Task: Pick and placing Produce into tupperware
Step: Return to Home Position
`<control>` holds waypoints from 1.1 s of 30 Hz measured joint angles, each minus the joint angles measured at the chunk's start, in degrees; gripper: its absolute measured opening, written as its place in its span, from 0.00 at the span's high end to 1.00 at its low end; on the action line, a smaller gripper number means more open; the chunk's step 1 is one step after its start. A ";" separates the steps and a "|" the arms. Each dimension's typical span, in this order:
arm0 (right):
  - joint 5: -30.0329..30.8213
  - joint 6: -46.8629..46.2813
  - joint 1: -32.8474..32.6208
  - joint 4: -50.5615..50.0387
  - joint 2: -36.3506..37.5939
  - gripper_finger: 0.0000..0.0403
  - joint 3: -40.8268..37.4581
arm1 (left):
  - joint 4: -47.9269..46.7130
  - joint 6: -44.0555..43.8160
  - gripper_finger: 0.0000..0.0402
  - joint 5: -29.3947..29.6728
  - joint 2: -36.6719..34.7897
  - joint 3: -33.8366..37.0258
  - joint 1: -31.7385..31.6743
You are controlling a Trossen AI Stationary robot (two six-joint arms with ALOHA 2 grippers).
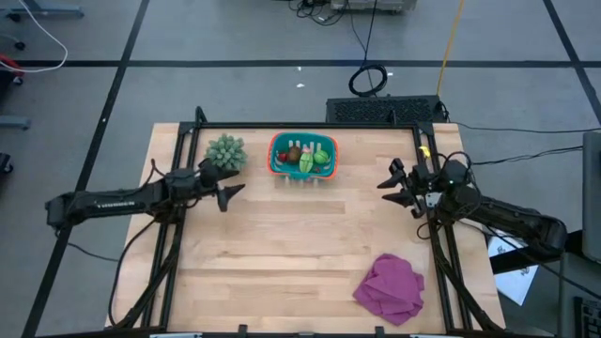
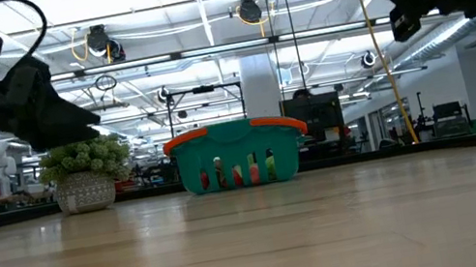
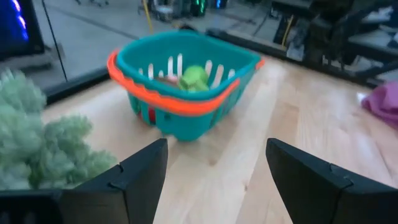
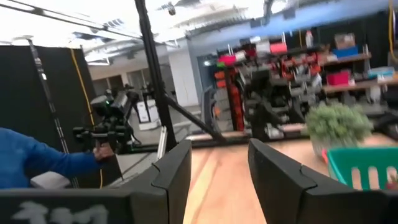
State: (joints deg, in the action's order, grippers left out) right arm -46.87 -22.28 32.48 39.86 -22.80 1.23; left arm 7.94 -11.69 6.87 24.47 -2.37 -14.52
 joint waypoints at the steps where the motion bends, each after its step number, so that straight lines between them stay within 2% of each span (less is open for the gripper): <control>1: -0.06 0.19 0.32 -0.94 -0.31 0.63 0.00 | -0.56 0.01 0.32 -1.31 0.28 0.00 -0.82; 5: -0.26 2.49 0.91 -1.45 -2.17 0.63 0.00 | -0.57 -0.11 0.32 -4.23 2.35 0.00 -1.47; 8: -0.09 5.49 0.94 -1.46 -3.87 0.63 0.00 | -0.17 0.03 0.32 -3.05 4.58 0.00 -1.49; 13: -0.21 6.39 0.95 -1.20 -6.49 0.63 0.00 | 5.52 1.07 0.32 -2.80 7.46 0.02 -1.53; 17: -2.96 5.46 0.97 -0.66 -6.70 0.63 2.02 | 9.02 2.83 0.32 -3.85 7.45 -0.03 -1.54; 25: -6.14 6.68 2.66 -4.14 -6.78 0.63 5.99 | -4.58 4.76 0.32 -3.92 7.46 -7.90 -0.99; 30: -8.79 8.26 3.62 -8.68 -6.77 0.63 5.99 | -6.25 5.63 0.32 -3.95 7.25 -8.93 0.07; 33: -8.72 10.14 3.55 -7.27 -6.76 0.63 5.49 | -1.95 4.08 0.32 -3.91 7.30 -6.21 1.26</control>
State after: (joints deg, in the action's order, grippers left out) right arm -55.59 -12.14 36.03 32.60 -29.56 6.72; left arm 6.00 -7.61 2.97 31.76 -8.58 -13.27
